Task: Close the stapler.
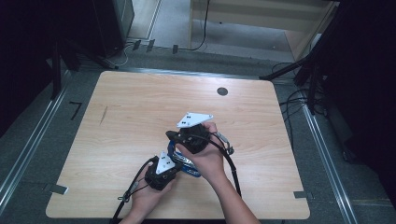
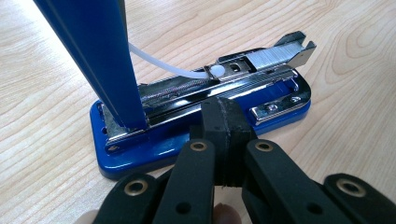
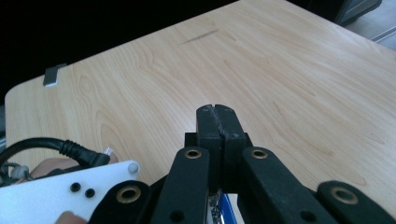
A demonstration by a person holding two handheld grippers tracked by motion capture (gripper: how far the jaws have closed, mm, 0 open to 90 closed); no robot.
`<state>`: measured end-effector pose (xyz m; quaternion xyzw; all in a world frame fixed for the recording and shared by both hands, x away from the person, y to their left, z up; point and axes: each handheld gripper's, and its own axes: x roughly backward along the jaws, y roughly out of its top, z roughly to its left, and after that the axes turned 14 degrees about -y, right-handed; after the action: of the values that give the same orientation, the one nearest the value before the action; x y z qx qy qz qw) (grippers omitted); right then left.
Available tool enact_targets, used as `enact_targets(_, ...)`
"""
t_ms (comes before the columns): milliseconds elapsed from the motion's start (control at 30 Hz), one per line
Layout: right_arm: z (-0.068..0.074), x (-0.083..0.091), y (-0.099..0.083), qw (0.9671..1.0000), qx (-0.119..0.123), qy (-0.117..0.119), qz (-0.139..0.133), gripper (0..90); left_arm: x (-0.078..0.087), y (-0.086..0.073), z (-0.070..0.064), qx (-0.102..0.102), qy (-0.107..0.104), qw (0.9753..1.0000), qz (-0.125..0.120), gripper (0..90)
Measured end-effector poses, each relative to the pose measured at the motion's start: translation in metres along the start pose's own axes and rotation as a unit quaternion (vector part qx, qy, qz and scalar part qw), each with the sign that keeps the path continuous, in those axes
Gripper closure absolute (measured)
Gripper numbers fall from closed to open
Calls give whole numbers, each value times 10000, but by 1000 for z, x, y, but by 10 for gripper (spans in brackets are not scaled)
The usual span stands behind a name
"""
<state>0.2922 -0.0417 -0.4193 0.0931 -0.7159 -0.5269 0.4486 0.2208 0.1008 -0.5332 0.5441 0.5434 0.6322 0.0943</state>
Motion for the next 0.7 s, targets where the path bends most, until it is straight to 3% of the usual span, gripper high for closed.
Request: enact_targets(700,-6,9,-18,10000,-36,-13,22,900,0,0,0,-3,6,10000,-5,900)
